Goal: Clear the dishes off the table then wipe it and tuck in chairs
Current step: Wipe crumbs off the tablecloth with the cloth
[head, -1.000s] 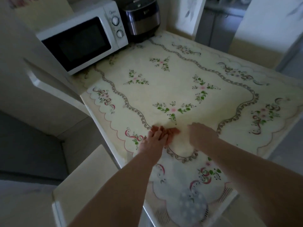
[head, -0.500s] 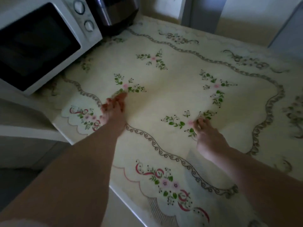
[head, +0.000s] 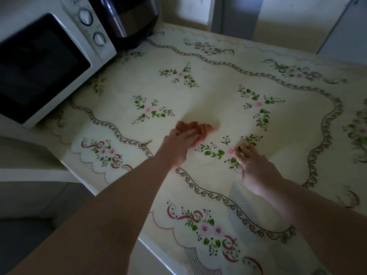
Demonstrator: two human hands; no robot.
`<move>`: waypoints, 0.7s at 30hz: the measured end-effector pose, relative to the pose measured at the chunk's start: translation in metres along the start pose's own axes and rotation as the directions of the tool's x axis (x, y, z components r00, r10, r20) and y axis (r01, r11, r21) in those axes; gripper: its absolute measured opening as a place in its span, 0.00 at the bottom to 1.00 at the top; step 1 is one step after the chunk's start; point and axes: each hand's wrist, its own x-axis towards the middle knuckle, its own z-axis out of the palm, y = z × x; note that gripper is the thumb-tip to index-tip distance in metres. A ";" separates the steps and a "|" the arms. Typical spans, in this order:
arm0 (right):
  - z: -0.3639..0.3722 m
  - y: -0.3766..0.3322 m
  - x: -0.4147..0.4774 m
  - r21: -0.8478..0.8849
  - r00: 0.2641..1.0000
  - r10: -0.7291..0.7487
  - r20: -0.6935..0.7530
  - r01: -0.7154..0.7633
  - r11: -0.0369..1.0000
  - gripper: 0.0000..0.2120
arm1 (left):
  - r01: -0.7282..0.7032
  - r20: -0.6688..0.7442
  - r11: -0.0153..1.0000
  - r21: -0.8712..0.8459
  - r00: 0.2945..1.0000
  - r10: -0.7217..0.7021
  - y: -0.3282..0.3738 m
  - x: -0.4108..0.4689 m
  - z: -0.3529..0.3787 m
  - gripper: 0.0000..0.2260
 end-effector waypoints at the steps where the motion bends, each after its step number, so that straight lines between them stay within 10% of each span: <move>1: -0.001 -0.001 -0.001 0.003 1.000 0.003 0.003 -0.003 1.000 0.33 | -0.032 0.007 0.999 -0.006 0.999 0.032 -0.011 -0.011 0.006 0.38; 5: -0.004 -0.002 -0.001 0.021 1.000 0.010 0.011 -0.010 1.000 0.33 | 0.200 -0.036 0.980 -0.023 0.979 -0.201 -0.055 -0.035 0.013 0.32; 11: -0.004 -0.001 -0.002 0.034 1.000 0.016 0.002 -0.016 0.999 0.34 | 0.629 -0.050 0.770 -0.104 0.770 -0.636 -0.096 -0.037 0.003 0.22; 21: -0.037 -0.004 -0.012 0.072 0.999 0.038 0.027 -0.040 0.997 0.35 | 0.336 0.053 0.942 -0.014 0.941 -0.334 -0.028 -0.070 0.017 0.33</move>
